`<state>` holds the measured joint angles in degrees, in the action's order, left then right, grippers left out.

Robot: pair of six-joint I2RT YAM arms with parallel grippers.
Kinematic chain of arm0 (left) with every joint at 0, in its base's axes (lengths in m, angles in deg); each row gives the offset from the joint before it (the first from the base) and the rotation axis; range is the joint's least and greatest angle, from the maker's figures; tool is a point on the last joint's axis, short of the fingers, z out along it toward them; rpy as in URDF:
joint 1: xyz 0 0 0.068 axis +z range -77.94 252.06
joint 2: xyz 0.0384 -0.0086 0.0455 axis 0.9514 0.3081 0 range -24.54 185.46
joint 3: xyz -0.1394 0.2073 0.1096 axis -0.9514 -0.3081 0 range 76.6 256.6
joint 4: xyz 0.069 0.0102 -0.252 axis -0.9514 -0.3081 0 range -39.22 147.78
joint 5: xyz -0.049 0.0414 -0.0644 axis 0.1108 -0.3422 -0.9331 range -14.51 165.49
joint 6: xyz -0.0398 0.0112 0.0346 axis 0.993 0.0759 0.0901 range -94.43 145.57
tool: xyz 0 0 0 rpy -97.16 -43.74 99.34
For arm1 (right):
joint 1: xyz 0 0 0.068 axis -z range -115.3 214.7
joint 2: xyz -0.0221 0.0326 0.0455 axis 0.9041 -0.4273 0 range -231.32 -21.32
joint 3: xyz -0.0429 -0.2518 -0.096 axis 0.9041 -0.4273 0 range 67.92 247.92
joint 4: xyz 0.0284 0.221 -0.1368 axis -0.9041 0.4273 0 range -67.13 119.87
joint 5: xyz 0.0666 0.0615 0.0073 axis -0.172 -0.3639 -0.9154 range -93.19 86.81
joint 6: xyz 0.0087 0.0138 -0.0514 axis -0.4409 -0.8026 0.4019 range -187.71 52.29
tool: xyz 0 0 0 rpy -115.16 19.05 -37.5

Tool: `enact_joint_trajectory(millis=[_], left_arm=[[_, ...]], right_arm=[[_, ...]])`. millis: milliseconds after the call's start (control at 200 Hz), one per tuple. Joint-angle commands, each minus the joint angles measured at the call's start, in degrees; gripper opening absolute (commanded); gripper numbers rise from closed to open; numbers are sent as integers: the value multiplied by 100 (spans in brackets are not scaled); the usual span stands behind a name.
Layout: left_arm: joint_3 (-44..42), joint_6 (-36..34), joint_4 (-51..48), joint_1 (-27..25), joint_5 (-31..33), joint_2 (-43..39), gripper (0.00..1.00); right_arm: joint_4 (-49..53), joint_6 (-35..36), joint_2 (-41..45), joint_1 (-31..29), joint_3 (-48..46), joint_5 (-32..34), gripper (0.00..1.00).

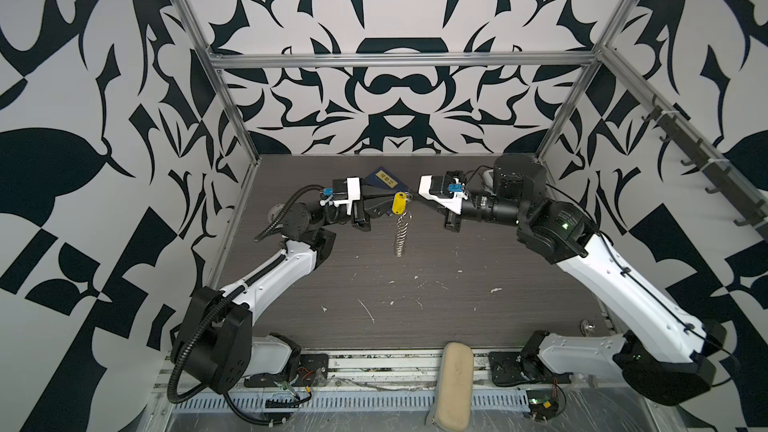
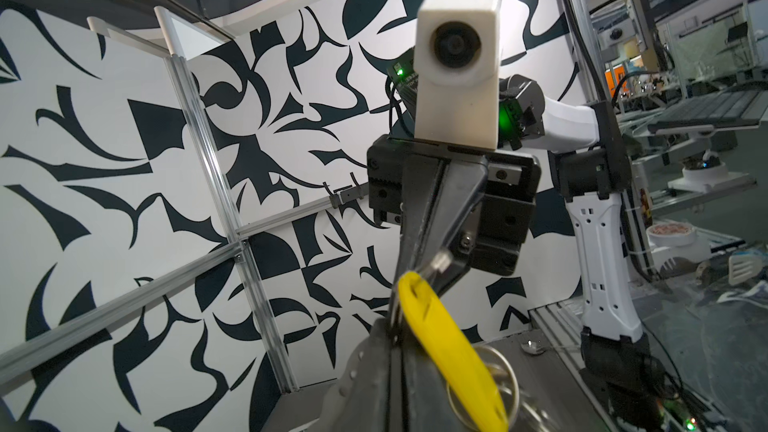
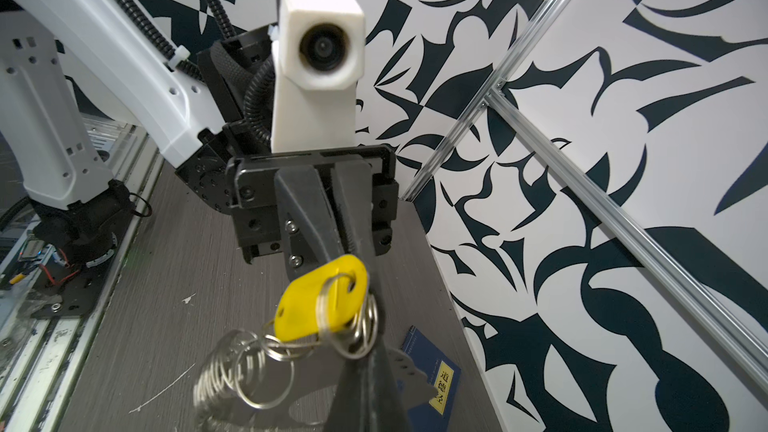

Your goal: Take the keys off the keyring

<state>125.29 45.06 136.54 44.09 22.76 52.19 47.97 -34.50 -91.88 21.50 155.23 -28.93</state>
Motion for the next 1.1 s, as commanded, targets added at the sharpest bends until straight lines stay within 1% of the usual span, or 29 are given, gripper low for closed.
enact_joint_trajectory(millis=[0,35,85,125,140,180,255,360,425,480,585,645,690,785,855,945,1010,1095], left_arm=[[-354,-152,309,108,235,-196,27],[-481,-183,292,159,264,-230,32],[-655,-216,235,255,298,-313,36],[-785,-217,158,350,321,-325,38],[-839,-217,119,385,342,-498,39],[-958,-232,-28,493,384,-626,40],[-1114,-481,-620,648,420,-901,43],[-1227,-1448,-2259,693,734,-1505,46],[-1123,-2128,-3513,689,822,-1917,48],[-985,-2586,-4323,680,883,-2232,48],[-616,-3625,-5944,600,815,-2641,45],[-388,-4514,-6847,456,815,-2787,43],[-270,-5026,-7323,322,897,-2850,42],[-91,-5587,-7835,136,929,-2872,41],[-14,-5703,-7900,80,810,-2833,40],[91,-5969,-8102,-4,695,-2736,37],[187,-6173,-8297,-90,668,-2635,35],[228,-6287,-8304,-207,659,-2529,34]], right_arm=[[-49,32,-7,41,376,69,0],[31,56,-26,55,415,74,0],[95,91,-44,53,416,86,0],[117,106,-45,66,386,95,0],[118,109,-45,63,373,95,0],[116,110,-39,65,335,102,0],[115,132,-30,73,264,100,0],[216,196,-60,72,219,103,0],[358,264,-97,70,240,145,0],[485,314,-132,68,250,154,0],[621,380,-181,75,184,149,0],[714,433,-230,69,174,56,0],[793,474,-278,75,173,10,0],[977,568,-389,74,190,-96,0],[1080,653,-448,67,199,-116,0],[1120,748,-484,65,180,-116,0],[1150,790,-515,65,180,-122,0],[1228,834,-566,57,223,-151,0]])
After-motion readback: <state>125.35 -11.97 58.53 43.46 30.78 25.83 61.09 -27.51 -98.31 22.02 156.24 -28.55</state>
